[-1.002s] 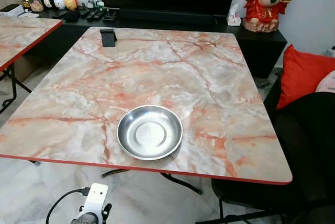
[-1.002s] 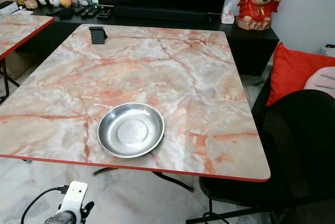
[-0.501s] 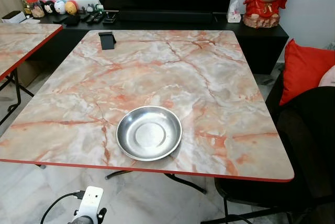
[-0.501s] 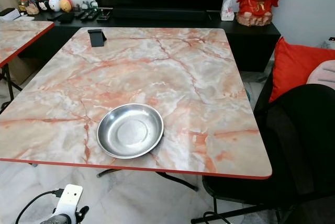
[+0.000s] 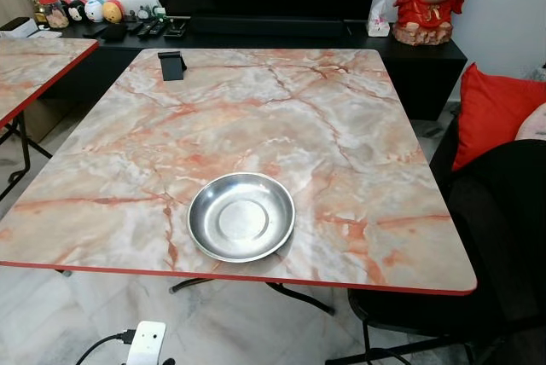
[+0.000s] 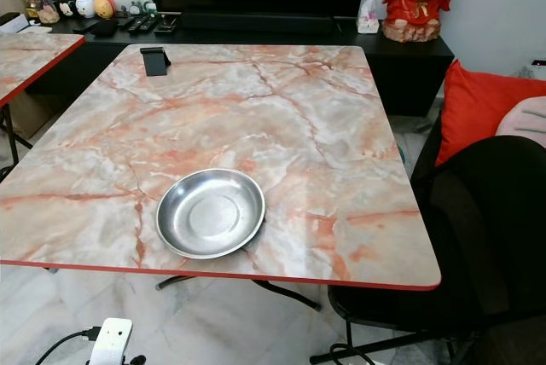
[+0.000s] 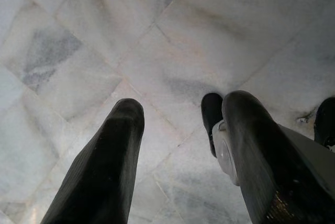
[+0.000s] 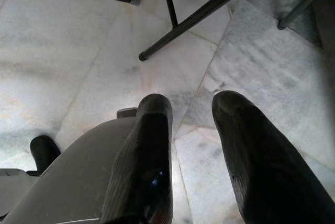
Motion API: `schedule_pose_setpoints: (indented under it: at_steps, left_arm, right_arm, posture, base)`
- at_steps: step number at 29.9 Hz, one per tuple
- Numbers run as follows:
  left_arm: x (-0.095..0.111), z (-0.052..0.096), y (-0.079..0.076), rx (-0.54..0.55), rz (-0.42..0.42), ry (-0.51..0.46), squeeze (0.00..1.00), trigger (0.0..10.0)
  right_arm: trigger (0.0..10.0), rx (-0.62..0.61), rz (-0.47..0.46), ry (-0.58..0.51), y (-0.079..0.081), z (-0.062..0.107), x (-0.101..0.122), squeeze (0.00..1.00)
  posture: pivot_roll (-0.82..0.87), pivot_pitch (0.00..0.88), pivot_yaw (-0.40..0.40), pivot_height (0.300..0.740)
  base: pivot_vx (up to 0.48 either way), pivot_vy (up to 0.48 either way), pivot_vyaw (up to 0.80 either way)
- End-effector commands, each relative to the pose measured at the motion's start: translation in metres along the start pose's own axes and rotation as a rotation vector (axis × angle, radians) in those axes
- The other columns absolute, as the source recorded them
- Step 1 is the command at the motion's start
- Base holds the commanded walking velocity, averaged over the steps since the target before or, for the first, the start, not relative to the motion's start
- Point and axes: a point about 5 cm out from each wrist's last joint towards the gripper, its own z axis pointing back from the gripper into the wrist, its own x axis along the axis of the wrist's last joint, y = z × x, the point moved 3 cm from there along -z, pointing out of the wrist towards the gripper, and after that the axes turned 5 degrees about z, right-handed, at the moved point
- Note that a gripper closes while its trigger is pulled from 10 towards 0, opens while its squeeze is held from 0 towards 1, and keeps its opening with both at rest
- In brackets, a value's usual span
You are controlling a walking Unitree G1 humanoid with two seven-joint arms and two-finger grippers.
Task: Setting the table
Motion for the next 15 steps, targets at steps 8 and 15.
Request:
schedule_pose_setpoints:
  at_steps: [8, 15]
  left_arm:
    - [-0.005, 0.001, 0.011, 0.017, 0.029, 0.027, 0.0, 10.0]
    - [-0.006, 0.003, 0.02, 0.024, 0.035, 0.029, 0.0, 10.0]
  right_arm:
    - [10.0, 0.003, 0.009, -0.048, 0.0, -0.001, 0.008, 0.0]
    - [10.0, 0.008, 0.018, -0.06, -0.001, -0.001, 0.011, 0.0]
  posture:
    - [0.02, 0.0, -0.002, 0.74]
    - [0.02, 0.0, -0.004, 0.74]
  base:
    - [0.0, 0.0, 0.0]
    - [0.0, 0.0, 0.0]
